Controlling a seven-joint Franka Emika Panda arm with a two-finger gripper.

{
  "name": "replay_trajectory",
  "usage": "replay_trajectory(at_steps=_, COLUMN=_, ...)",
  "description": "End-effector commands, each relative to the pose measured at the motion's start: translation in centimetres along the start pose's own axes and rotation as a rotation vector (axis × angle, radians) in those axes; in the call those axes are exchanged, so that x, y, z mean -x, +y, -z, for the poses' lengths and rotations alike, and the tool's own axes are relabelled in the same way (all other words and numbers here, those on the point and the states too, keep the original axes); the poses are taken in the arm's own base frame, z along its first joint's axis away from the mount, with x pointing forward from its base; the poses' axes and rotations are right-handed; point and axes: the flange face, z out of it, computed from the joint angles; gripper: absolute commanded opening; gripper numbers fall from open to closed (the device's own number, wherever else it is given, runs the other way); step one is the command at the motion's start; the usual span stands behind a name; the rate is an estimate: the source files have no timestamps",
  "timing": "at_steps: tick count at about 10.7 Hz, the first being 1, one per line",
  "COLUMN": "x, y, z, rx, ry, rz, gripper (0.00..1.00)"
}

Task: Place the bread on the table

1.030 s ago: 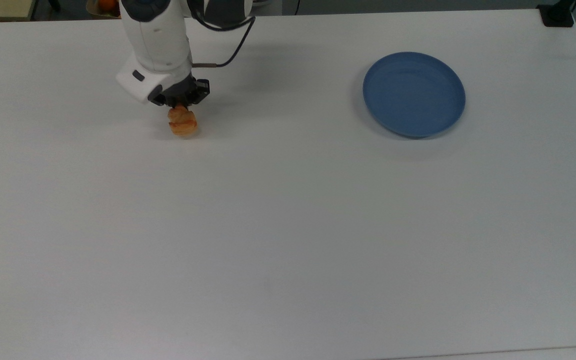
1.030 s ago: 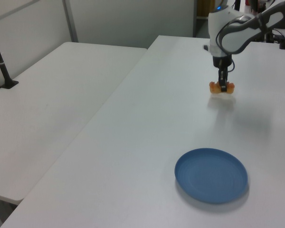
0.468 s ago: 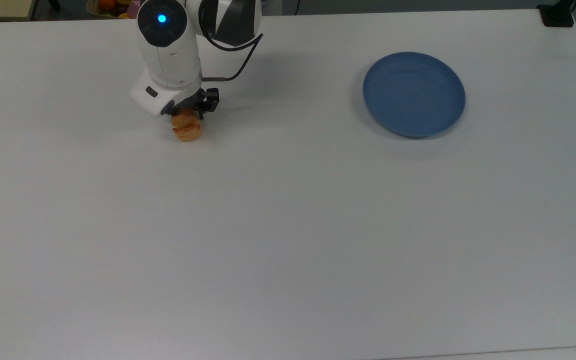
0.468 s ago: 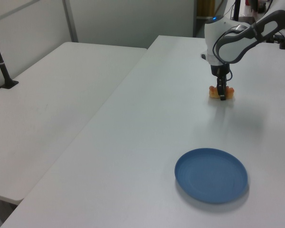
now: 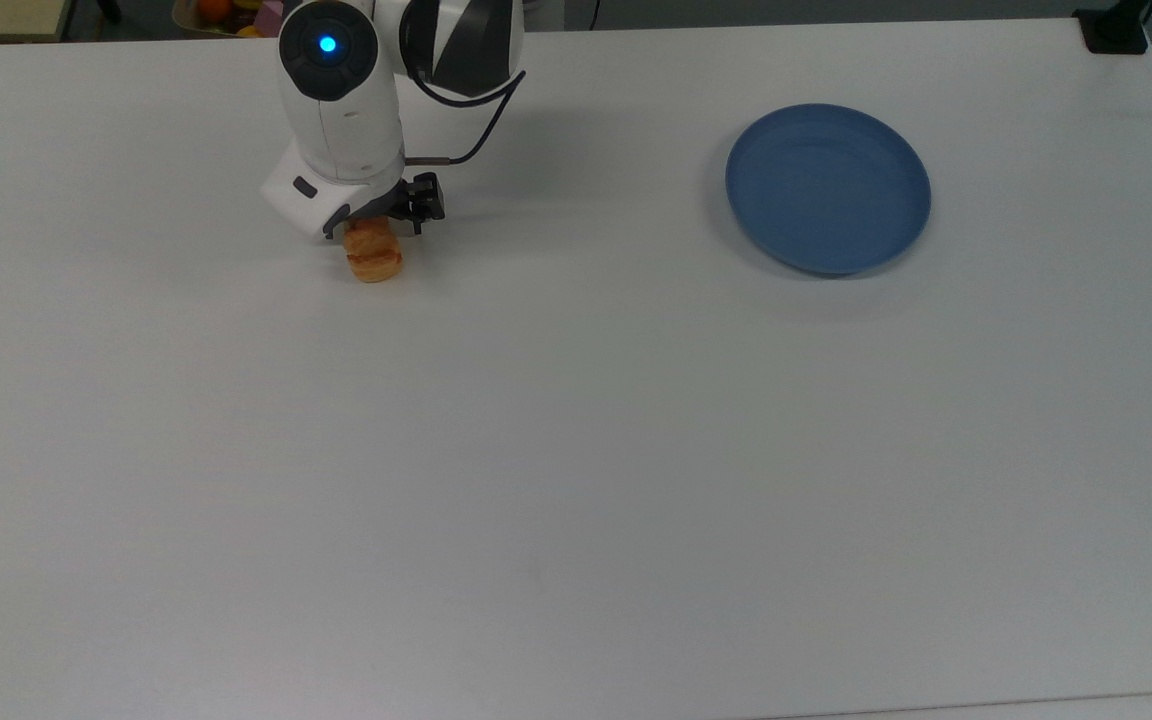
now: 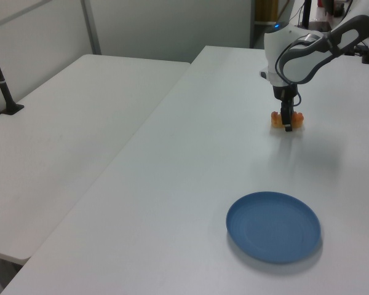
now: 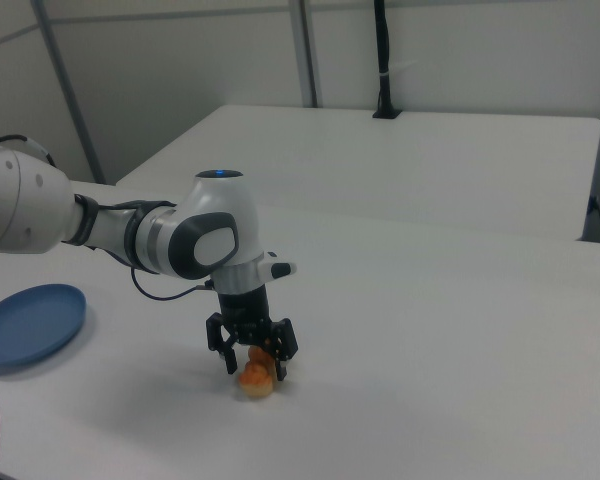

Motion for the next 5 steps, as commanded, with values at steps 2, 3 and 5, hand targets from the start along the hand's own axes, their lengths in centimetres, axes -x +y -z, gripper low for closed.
replay_trajectory(at_steps=2, x=0.0, y=1.3, z=5.8, rx=0.004, ry=0.078, rz=-0.093, gripper=1.0)
replay_trajectory(at_steps=3, x=-0.2, y=1.6, z=8.4, rx=0.0, ry=0.099, rz=-0.164, gripper=1.0)
replay_trajectory(at_steps=5, x=0.1, y=2.0, z=14.6, rx=-0.021, ry=0.143, rz=-0.206, gripper=1.0)
